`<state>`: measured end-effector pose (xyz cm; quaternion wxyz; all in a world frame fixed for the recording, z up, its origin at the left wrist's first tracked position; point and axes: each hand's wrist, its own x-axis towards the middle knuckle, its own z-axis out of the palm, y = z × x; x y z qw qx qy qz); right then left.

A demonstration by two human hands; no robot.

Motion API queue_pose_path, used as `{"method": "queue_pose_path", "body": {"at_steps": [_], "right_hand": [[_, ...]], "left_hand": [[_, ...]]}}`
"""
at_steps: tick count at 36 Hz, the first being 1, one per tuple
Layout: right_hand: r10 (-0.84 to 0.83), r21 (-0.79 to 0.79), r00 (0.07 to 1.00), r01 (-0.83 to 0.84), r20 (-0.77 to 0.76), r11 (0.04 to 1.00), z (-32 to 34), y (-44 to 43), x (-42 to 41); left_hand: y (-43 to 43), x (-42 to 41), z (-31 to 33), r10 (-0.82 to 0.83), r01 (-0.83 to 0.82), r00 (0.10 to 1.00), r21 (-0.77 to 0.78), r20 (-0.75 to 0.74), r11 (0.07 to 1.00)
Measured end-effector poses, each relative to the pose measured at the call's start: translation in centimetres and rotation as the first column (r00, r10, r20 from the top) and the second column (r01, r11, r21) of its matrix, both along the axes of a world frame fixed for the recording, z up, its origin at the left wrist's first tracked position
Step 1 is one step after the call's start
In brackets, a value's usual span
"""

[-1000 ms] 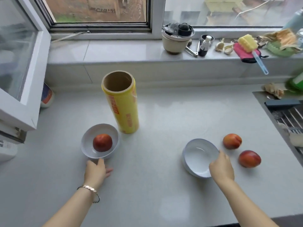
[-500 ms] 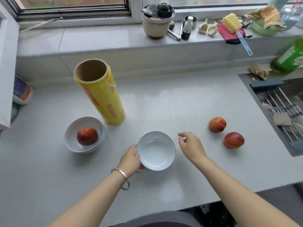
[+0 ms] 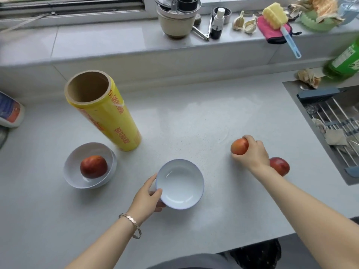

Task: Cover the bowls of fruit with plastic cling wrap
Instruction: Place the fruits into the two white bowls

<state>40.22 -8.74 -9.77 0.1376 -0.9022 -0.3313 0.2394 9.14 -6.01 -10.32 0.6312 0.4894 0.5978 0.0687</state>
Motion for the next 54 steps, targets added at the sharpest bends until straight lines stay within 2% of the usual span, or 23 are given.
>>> {"method": "queue_pose_path", "body": {"at_steps": [3, 6, 9, 12, 14, 17, 24, 28, 30, 33, 36, 40, 42, 45, 50, 54], "right_hand": [[0.229, 0.159, 0.968, -0.211, -0.105, 0.964, 2.0, 0.3, -4.8], [0.487, 0.205, 0.853, -0.451, -0.187, 0.869, 3.6, -0.1, -10.3], [0.635, 0.095, 0.753, -0.629, -0.174, 0.772, 2.7, -0.5, -14.4], [0.685, -0.043, 0.713, -0.697, -0.148, 0.716, 0.7, -0.3, -16.5], [0.668, -0.058, 0.73, -0.68, -0.145, 0.731, -0.3, -0.2, -17.1], [0.64, 0.011, 0.753, -0.647, -0.151, 0.763, -1.0, -0.1, -17.8], [0.667, 0.097, 0.703, -0.667, -0.248, 0.739, -2.1, -0.5, -17.7], [0.69, 0.092, 0.662, -0.699, -0.294, 0.709, -0.8, -1.0, -15.9], [0.676, 0.142, 0.702, -0.663, -0.224, 0.735, 0.1, -1.6, -13.8], [0.564, 0.157, 0.825, -0.552, -0.041, 0.819, 0.1, -3.0, -9.2], [0.348, 0.076, 0.93, -0.358, 0.115, 0.931, -0.5, -4.3, -3.9], [0.087, -0.107, 0.957, -0.059, 0.278, 0.993, -0.7, -5.2, 2.0], [-0.022, -0.182, 0.967, 0.07, 0.254, 0.981, -0.9, -5.5, 3.6], [-0.112, -0.228, 0.988, 0.134, 0.108, 0.964, -1.8, -6.1, 4.5], [-0.132, -0.069, 0.988, 0.137, 0.076, 0.988, -1.7, -6.5, 3.3], [0.02, 0.114, 0.999, -0.015, -0.048, 0.993, -0.1, -5.5, -0.2]], "left_hand": [[-0.1, -0.3, 0.2, 0.043, -0.042, 0.999, -0.027, 0.027, 0.999], [-0.4, -0.5, 0.1, 0.075, -0.073, 0.996, -0.039, 0.039, 0.997], [-0.7, -0.7, -0.1, 0.093, -0.09, 0.994, -0.045, 0.054, 0.995], [-0.8, -0.7, -0.3, 0.084, -0.082, 0.995, -0.028, 0.05, 0.996], [-0.9, -0.8, -0.5, 0.081, -0.08, 0.996, -0.019, 0.046, 0.997], [-0.9, -0.8, -0.7, 0.091, -0.091, 0.995, -0.012, 0.039, 0.996], [-0.9, -0.3, -0.7, 0.047, -0.045, 0.999, 0.062, -0.024, 0.997], [-0.9, 0.4, -0.4, -0.001, 0.001, 1.0, 0.022, -0.005, 1.0], [-0.8, 0.6, -0.5, 0.041, -0.041, 0.999, -0.01, 0.028, 0.999], [-0.8, 1.0, -0.7, 0.114, -0.113, 0.992, -0.025, 0.056, 0.993], [-1.0, 1.7, -0.9, 0.174, -0.171, 0.98, -0.038, 0.093, 0.985], [-1.3, 2.5, -0.8, 0.193, -0.189, 0.976, -0.05, 0.099, 0.981], [-1.3, 2.6, -0.7, 0.187, -0.183, 0.978, -0.053, 0.094, 0.982], [-1.2, 2.5, -0.6, 0.176, -0.17, 0.981, -0.069, 0.084, 0.983], [-1.2, 2.6, 0.0, 0.18, -0.175, 0.98, -0.061, 0.086, 0.983], [-1.4, 2.5, 0.5, 0.202, -0.198, 0.975, -0.062, 0.088, 0.978]]}}
